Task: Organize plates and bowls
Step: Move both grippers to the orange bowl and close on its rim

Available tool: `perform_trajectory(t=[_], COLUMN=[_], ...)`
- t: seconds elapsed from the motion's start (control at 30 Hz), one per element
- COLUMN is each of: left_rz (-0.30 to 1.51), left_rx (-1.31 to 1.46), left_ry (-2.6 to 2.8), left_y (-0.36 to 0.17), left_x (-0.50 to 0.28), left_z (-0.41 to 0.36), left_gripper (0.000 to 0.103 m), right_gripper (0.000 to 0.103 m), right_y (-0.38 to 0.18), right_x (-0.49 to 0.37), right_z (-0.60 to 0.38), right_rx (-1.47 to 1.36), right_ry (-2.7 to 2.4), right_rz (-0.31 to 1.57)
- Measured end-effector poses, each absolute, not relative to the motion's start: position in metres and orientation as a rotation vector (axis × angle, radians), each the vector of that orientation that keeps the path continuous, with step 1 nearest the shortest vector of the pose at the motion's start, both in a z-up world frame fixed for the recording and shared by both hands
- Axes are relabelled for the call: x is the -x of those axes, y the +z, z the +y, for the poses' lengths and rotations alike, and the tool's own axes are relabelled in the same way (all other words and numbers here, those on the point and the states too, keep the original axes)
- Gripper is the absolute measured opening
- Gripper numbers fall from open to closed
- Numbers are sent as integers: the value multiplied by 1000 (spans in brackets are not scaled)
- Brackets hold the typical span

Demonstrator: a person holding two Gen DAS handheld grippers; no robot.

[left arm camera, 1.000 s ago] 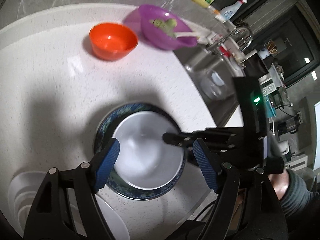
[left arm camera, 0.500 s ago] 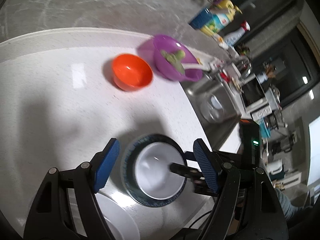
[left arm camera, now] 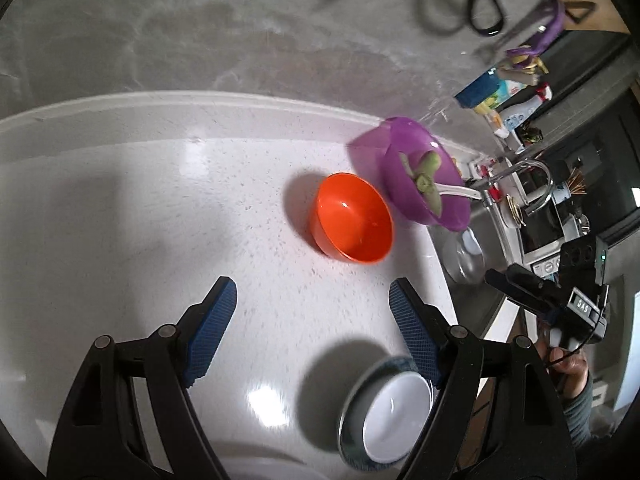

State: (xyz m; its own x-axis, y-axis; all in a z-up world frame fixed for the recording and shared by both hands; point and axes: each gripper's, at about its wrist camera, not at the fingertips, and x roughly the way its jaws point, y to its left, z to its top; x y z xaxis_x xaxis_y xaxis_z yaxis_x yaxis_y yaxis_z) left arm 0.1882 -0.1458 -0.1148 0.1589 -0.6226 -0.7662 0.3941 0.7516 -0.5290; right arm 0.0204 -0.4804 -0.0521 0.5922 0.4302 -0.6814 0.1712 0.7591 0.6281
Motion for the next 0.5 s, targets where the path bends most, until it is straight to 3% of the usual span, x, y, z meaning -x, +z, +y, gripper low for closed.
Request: perform_trajectory(t=[0.5], left_rz=[1322], left_rx=[77], left_ry=[-739], left_y=[-186], left_x=[-249], left_z=[-246], left_gripper=[76], right_gripper=[67], right_y=[-128], right_x=[-113], right_z=[-480], right_rx=[-852], right_ry=[194], right_rz=[1074])
